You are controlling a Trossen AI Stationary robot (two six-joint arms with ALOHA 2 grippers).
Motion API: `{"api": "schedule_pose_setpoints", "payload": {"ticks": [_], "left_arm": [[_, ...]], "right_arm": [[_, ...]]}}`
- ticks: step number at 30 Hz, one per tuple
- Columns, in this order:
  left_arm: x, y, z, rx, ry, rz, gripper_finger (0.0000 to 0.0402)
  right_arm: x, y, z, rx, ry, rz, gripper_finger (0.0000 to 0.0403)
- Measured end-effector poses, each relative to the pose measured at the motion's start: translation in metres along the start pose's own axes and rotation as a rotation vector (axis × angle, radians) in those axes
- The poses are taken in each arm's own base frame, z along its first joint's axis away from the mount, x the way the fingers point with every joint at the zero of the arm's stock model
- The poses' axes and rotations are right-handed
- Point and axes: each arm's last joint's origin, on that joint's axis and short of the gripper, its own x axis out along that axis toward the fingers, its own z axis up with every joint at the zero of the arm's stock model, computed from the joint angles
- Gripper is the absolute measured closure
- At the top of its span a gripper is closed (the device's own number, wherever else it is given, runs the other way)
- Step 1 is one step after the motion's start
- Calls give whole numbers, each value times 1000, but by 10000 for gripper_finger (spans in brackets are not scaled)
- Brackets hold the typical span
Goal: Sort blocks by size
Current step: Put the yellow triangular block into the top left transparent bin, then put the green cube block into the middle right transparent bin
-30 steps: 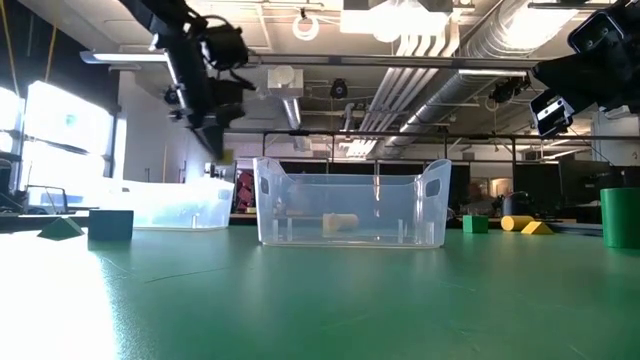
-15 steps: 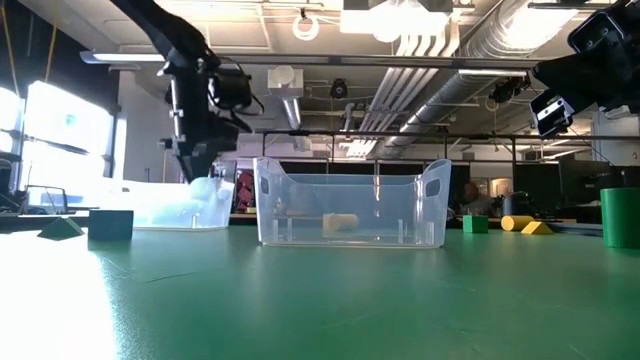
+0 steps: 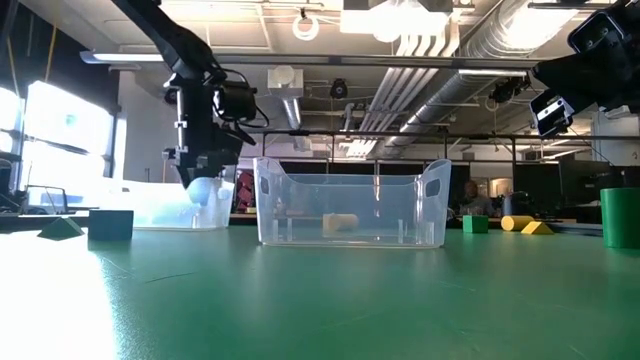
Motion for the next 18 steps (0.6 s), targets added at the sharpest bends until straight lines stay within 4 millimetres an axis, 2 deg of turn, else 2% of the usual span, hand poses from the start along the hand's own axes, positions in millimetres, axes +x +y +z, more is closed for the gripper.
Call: {"api": "schedule_pose_setpoints", "payload": {"ticks": [5,10,13,18], "left_arm": [[-13,-2,-2,-14,-39,-10,234],[-42,-15,-8,-48,-157,-1,234],[-53,-30,-16,-36,-317,-20,234],[-55,-52,-40,22,-635,-139,234]], "right_arm": [[0,0,0,0,0,0,402],[0,0,0,0,0,0,402],[0,0,0,0,0,0,402],[0,0,0,0,0,0,402]]}}
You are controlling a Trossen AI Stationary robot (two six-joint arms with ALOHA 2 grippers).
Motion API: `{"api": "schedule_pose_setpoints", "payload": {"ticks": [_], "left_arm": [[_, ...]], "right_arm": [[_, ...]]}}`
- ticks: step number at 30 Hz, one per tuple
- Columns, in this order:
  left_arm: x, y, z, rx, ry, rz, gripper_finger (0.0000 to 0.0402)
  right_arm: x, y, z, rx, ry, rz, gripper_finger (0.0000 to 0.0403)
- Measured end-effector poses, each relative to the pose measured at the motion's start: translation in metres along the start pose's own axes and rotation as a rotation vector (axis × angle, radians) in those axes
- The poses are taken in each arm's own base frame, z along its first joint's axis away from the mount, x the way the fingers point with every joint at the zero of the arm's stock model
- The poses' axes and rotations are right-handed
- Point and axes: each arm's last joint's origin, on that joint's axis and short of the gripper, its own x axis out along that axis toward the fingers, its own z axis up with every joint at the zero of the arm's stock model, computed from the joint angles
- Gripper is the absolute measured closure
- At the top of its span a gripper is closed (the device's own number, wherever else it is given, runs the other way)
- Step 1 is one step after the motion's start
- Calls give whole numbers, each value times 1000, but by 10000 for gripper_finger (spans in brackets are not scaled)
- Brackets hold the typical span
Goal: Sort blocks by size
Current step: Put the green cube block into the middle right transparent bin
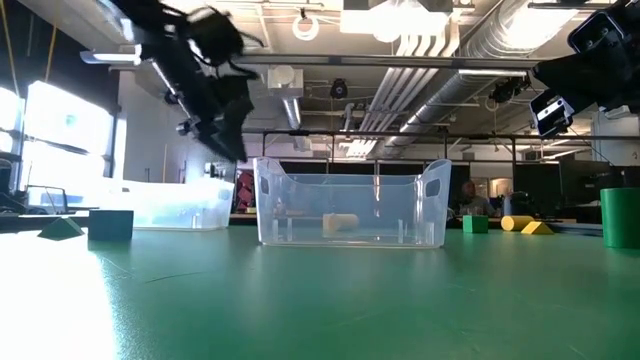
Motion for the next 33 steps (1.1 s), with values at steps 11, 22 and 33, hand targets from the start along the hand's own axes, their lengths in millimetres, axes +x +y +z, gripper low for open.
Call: {"api": "schedule_pose_setpoints", "payload": {"ticks": [11,22,33], "left_arm": [[-22,-43,-41,-35,-645,-392,234],[-30,-70,-35,-16,-735,-492,234],[12,-107,-12,37,-676,-480,234]], "right_arm": [[0,0,0,0,0,0,402],[0,1,5,20,-57,4,402],[0,2,9,93,-93,14,402]]}}
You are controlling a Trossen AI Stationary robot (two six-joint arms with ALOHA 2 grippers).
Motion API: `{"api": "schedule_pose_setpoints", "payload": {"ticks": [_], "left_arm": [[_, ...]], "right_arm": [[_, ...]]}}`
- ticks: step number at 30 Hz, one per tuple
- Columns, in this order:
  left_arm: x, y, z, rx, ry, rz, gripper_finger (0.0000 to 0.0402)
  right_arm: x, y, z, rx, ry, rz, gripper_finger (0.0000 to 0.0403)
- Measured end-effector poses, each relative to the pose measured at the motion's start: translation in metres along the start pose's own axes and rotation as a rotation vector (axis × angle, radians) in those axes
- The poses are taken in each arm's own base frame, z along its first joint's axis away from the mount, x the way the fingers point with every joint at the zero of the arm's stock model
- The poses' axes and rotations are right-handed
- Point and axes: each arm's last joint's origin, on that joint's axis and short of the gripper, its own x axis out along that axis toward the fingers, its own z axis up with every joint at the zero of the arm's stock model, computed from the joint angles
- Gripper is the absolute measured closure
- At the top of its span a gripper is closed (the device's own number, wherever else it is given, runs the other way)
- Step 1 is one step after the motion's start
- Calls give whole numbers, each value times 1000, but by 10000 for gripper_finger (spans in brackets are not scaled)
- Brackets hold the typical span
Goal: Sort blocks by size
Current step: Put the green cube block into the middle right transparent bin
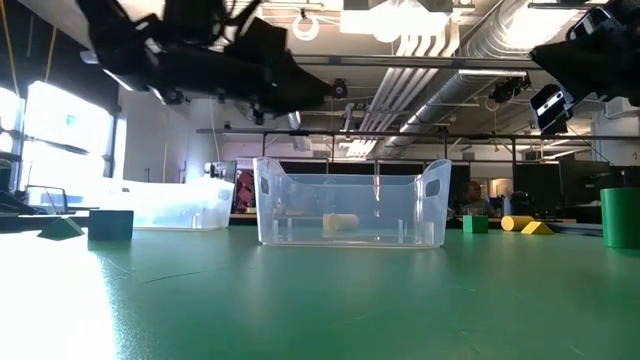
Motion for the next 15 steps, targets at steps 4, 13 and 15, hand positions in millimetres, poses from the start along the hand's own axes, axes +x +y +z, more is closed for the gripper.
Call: {"api": "schedule_pose_setpoints", "payload": {"ticks": [4,13,15], "left_arm": [[16,-7,-1,17,4,-32,234],[23,-14,0,49,20,-51,234],[23,-14,0,49,20,-51,234]], "right_arm": [[0,1,7,-41,-90,-41,402],[-7,0,35,-264,-386,-369,402],[-8,1,43,-305,-367,-459,402]]}}
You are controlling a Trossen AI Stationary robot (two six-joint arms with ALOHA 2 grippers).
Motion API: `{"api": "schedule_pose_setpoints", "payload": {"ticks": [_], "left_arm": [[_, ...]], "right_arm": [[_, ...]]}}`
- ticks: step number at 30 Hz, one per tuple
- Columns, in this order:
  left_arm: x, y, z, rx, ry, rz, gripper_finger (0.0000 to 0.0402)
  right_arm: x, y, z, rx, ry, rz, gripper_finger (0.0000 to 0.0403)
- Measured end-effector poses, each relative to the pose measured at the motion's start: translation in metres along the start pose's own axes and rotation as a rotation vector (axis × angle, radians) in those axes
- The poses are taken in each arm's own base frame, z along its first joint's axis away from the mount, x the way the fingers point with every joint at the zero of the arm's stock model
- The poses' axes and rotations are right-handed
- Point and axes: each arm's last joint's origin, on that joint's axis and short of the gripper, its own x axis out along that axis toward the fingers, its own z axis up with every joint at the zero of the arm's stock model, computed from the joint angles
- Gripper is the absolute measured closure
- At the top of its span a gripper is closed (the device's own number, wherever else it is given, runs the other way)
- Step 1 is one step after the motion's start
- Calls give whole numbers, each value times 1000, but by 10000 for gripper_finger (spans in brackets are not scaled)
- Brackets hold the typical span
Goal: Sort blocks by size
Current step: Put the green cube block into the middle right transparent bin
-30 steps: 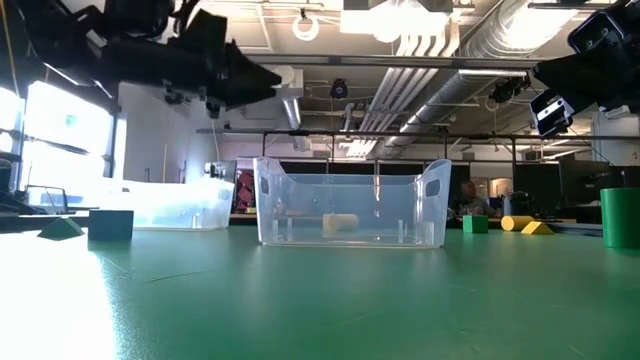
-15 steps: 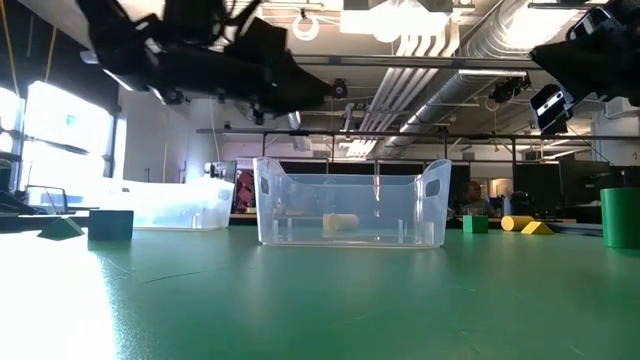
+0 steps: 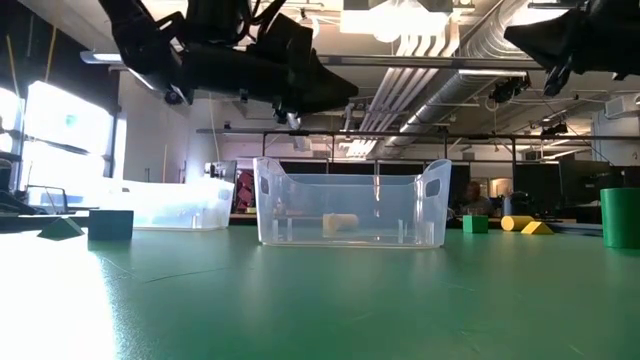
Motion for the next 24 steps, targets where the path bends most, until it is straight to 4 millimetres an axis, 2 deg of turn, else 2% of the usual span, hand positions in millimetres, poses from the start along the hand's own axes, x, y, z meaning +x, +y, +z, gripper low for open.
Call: {"api": "schedule_pose_setpoints", "payload": {"ticks": [7,13,19,24], "left_arm": [[0,0,0,28,0,0,234],[0,0,0,44,0,0,234],[0,0,0,44,0,-2,234],[-1,-6,-2,103,22,-25,234]], "right_arm": [[17,3,26,-187,245,-175,402],[43,3,26,-304,516,-329,402],[69,-18,16,-303,819,-502,402],[89,-44,6,-218,982,-479,381]]}}
